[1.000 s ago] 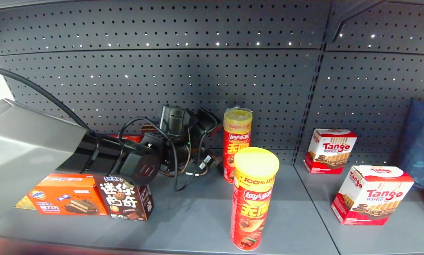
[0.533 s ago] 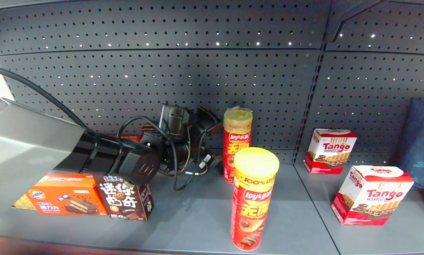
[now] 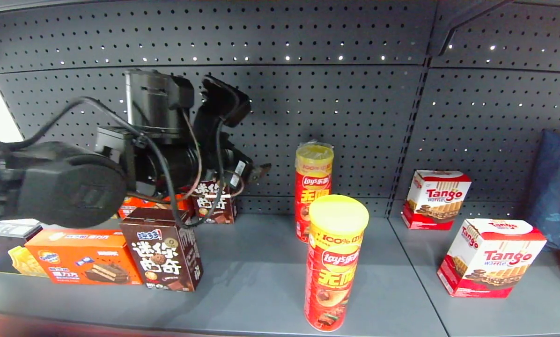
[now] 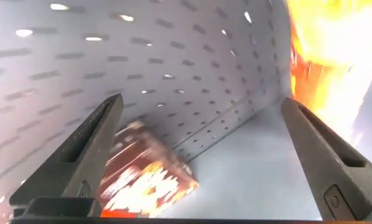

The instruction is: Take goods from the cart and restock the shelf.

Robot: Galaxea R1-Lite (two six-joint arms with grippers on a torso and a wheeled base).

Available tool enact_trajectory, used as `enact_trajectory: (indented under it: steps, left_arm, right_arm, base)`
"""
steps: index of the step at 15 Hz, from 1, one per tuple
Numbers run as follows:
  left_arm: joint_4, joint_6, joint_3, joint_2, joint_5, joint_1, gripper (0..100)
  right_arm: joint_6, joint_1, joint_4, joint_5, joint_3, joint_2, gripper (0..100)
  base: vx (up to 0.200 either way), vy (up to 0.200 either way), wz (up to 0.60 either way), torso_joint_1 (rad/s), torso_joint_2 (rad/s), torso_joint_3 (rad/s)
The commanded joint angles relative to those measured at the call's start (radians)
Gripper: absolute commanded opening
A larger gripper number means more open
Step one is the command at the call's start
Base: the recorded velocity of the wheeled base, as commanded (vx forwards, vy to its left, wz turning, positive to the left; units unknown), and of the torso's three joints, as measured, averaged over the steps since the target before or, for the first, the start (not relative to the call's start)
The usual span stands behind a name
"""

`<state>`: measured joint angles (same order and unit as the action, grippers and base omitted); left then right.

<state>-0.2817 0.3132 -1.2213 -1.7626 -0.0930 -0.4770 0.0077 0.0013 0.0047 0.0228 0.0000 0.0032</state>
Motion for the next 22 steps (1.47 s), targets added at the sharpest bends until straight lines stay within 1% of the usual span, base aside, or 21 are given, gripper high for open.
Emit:
enact_trajectory:
  steps: [1,2,3,5,6,7,8,9,10,11,12,13,14,15,16,17,18,19,20,21,22]
  left_arm:
    - [0.047,-0.105,0.057,0.204,-0.039,0.003,100]
    - [0.079,-0.141,0.086,0.279,-0.053,0.011,100]
    - [0.11,-0.167,0.121,0.365,-0.071,0.034,100]
    - [0.114,-0.22,0.204,0.532,-0.09,0.077,100]
    - [0.116,-0.236,0.258,0.612,-0.113,0.104,100]
    - [0.114,-0.263,0.353,0.713,-0.129,0.129,100]
    - [0.114,-0.273,0.404,0.767,-0.129,0.14,100]
    - [0.114,-0.278,0.54,0.89,-0.129,0.155,100]
    - [0.111,-0.276,0.62,0.954,-0.133,0.156,100]
    - [0.111,-0.276,0.62,0.954,-0.133,0.156,100]
    - [0.113,-0.278,0.709,1.032,-0.16,0.161,100]
    - [0.119,-0.275,0.799,1.111,-0.208,0.166,100]
    - [0.125,-0.263,0.876,1.198,-0.271,0.166,100]
    - [0.133,-0.246,0.902,1.243,-0.291,0.164,100]
    - [0.162,-0.209,0.942,1.315,-0.304,0.166,100]
    - [0.211,-0.183,0.954,1.371,-0.306,0.178,100]
    - [0.303,-0.167,0.937,1.44,-0.304,0.21,100]
    - [0.369,-0.167,0.893,1.466,-0.301,0.229,100]
    - [0.418,-0.166,0.878,1.471,-0.298,0.229,100]
    - [0.441,-0.167,0.873,1.477,-0.297,0.225,100]
    - [0.443,-0.166,0.873,1.479,-0.295,0.224,100]
  right_arm:
    - [0.0,0.0,0.0,0.0,0.0,0.001,100]
    - [0.0,0.0,0.0,0.0,0.0,0.001,100]
    - [0.0,0.0,0.0,0.0,0.0,0.001,100]
    - [0.0,0.0,0.0,0.0,0.0,0.001,100]
    - [0.0,0.0,0.0,0.0,0.0,0.001,100]
    - [0.0,0.0,0.0,0.0,0.0,0.001,100]
    - [0.0,0.0,0.0,0.0,0.0,0.001,100]
    - [0.0,0.0,0.0,0.0,0.0,0.001,100]
    - [0.0,0.0,0.0,0.0,0.0,0.001,100]
    - [0.0,0.0,0.0,0.0,0.0,0.001,100]
    - [0.0,0.0,0.0,0.0,0.0,0.001,100]
    - [0.0,0.0,0.0,0.0,0.0,0.001,100]
    - [-0.003,0.0,0.0,0.002,0.0,0.003,100]
    - [-0.002,0.0,0.001,0.002,0.0,0.003,100]
    - [-0.005,0.005,0.003,0.003,0.0,0.009,100]
    - [-0.005,0.009,0.003,0.002,0.0,0.023,100]
    - [0.0,-0.018,-0.009,-0.015,-0.057,0.049,100]
    - [0.052,-0.024,-0.006,-0.034,-0.351,0.278,100]
    - [0.089,-0.006,0.011,-0.009,-0.425,0.376,100]
    - [0.066,0.017,0.028,0.043,-0.486,0.388,100]
    - [0.038,0.026,0.046,0.088,-0.529,0.408,100]
  base:
    - [0.0,0.0,0.0,0.0,0.0,0.0]
    - [0.0,0.0,0.0,0.0,0.0,0.0]
    - [0.0,0.0,0.0,0.0,0.0,0.0]
    - [0.0,0.0,0.0,0.0,0.0,0.0]
    - [0.0,0.0,0.0,0.0,0.0,0.0]
    - [0.0,0.0,0.0,0.0,0.0,0.0]
    - [0.0,0.0,0.0,0.0,0.0,0.0]
    - [0.0,0.0,0.0,0.0,0.0,0.0]
    - [0.0,0.0,0.0,0.0,0.0,0.0]
    - [0.0,0.0,0.0,0.0,0.0,0.0]
    - [0.0,0.0,0.0,0.0,0.0,0.0]
    - [0.0,0.0,0.0,0.0,0.0,0.0]
    - [0.0,0.0,0.0,0.0,0.0,0.0]
    - [0.0,0.0,0.0,0.0,0.0,0.0]
    - [0.0,0.0,0.0,0.0,0.0,0.0]
    - [0.0,0.0,0.0,0.0,0.0,0.0]
    - [0.0,0.0,0.0,0.0,0.0,0.0]
    - [0.0,0.0,0.0,0.0,0.0,0.0]
    - [0.0,0.0,0.0,0.0,0.0,0.0]
    - [0.0,0.0,0.0,0.0,0.0,0.0]
    - [0.0,0.0,0.0,0.0,0.0,0.0]
